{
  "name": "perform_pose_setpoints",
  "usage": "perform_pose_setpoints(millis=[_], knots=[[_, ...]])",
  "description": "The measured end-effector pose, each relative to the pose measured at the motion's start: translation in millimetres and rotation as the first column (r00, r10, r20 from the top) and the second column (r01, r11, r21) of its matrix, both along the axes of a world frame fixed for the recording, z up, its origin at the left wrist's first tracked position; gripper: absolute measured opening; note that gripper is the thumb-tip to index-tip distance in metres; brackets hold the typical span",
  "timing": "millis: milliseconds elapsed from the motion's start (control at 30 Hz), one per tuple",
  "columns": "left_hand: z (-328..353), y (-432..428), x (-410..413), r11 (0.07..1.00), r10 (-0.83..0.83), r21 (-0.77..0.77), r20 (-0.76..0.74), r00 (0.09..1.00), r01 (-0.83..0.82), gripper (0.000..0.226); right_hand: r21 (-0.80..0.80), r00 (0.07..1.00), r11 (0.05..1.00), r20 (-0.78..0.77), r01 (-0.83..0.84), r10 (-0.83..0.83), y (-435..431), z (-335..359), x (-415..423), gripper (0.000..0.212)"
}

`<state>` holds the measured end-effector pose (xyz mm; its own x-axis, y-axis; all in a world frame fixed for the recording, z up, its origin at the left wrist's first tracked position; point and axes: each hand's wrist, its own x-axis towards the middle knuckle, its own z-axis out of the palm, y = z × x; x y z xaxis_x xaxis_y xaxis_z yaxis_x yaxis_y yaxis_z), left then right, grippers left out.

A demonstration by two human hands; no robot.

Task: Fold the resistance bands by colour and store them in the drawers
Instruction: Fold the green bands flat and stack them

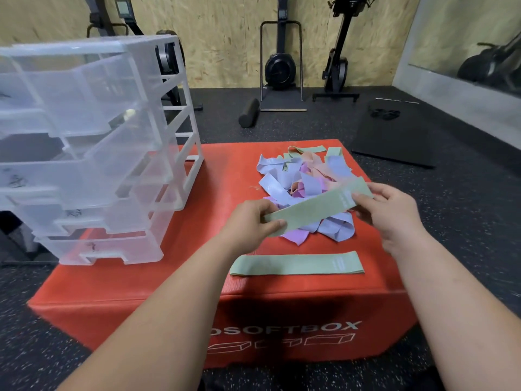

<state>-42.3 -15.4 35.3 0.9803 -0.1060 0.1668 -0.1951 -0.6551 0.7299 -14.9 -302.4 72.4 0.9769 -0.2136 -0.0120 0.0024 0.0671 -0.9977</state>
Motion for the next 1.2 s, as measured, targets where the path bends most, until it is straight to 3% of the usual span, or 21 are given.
perform_pose_setpoints(millis=[233, 433, 600, 800, 967, 1200], knots=[[4, 24, -21, 0.991, -0.109, 0.056, -0.169, 0.98, 0.12, 0.017, -0.17, 0.993, 0.985, -0.114, -0.039, 0.02, -33, -13, -9, 0.023], [-2, 49, -34, 0.997, 0.069, -0.003, -0.241, 0.968, -0.071, 0.013, -0.302, 0.938, 0.928, -0.327, -0.219, 0.115, -46, -29, -13, 0.016], [-12, 55, -42, 0.984, 0.175, 0.052, -0.231, 0.957, -0.168, 0.017, -0.396, 0.888, 0.857, -0.438, -0.33, 0.139, -41, -35, -20, 0.015], [-19, 50, -49, 0.95, 0.265, 0.21, -0.144, 0.953, -0.233, 0.016, -0.632, 0.906, 0.693, -0.415, -0.348, 0.077, -37, -47, -19, 0.019], [-23, 51, -50, 0.935, 0.285, 0.25, -0.113, 0.952, -0.251, 0.013, -0.802, 0.925, 0.483, -0.377, -0.35, 0.044, -29, -56, -16, 0.027], [-29, 47, -46, 0.92, 0.279, 0.312, -0.088, 0.956, -0.239, 0.017, -0.862, 0.943, 0.399, -0.331, -0.313, 0.024, -23, -59, -12, 0.03]])
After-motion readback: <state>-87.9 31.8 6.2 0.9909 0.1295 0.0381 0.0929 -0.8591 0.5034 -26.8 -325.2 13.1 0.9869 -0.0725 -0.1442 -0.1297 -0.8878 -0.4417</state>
